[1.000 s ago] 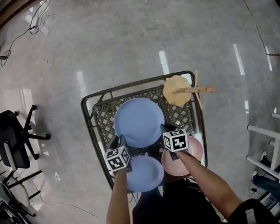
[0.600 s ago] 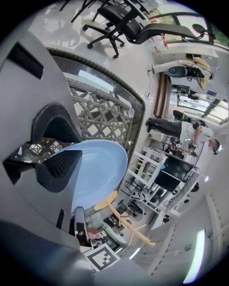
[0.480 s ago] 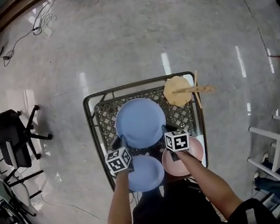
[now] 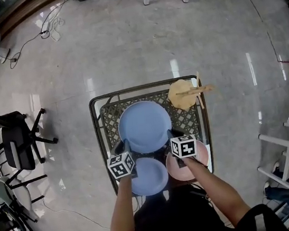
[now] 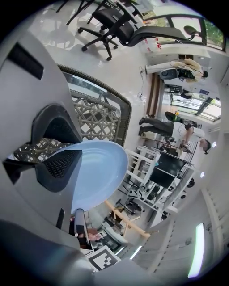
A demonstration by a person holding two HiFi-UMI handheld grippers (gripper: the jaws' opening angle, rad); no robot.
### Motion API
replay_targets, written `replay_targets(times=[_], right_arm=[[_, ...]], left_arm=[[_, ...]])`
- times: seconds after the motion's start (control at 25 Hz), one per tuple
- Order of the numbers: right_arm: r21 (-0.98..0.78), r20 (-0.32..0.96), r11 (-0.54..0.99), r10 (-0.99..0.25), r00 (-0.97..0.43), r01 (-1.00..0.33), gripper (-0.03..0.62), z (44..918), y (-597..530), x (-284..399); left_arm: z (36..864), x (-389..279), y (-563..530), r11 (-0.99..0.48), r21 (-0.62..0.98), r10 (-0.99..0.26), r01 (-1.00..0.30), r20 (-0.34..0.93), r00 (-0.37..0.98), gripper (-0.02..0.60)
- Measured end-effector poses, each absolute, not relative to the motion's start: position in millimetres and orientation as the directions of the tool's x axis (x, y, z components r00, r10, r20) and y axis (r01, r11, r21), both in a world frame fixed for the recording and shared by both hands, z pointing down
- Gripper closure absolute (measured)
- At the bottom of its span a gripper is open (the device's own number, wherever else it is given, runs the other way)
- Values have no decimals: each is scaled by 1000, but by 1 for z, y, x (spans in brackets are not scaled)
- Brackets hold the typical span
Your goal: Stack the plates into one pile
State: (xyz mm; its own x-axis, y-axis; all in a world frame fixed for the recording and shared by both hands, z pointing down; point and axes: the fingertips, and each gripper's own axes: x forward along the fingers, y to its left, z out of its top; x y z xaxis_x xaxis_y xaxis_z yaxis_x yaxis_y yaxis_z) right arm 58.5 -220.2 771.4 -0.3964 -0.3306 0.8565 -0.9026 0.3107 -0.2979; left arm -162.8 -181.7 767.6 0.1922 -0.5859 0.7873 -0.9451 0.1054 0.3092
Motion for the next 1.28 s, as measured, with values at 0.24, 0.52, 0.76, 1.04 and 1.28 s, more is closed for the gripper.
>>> replay_targets(times=[0.24,0.52,0.76,1.04,1.28], right_arm=[[-307,833,331,-361,-420,-893,546,745,-211,54],[-304,815,340,-391,-428,-890,546,715,-175,49],[-294,807,338,-415,-421,-894,548,694,-138,49],[-286,799,333,-435,-415,-899,548,678,-96,50],[-285,799,326,-439,-411,-901,548,678,-61,41]], left_arm=[[738,-168,-170,100,291,-626,-951,762,167,525],[702,-172,-136,82,293,-653,-953,738,171,525],[679,-173,-100,58,300,-673,-952,717,185,525],[661,-171,-56,42,309,-688,-950,698,197,523],[662,-181,-23,37,312,-687,-949,698,203,523]])
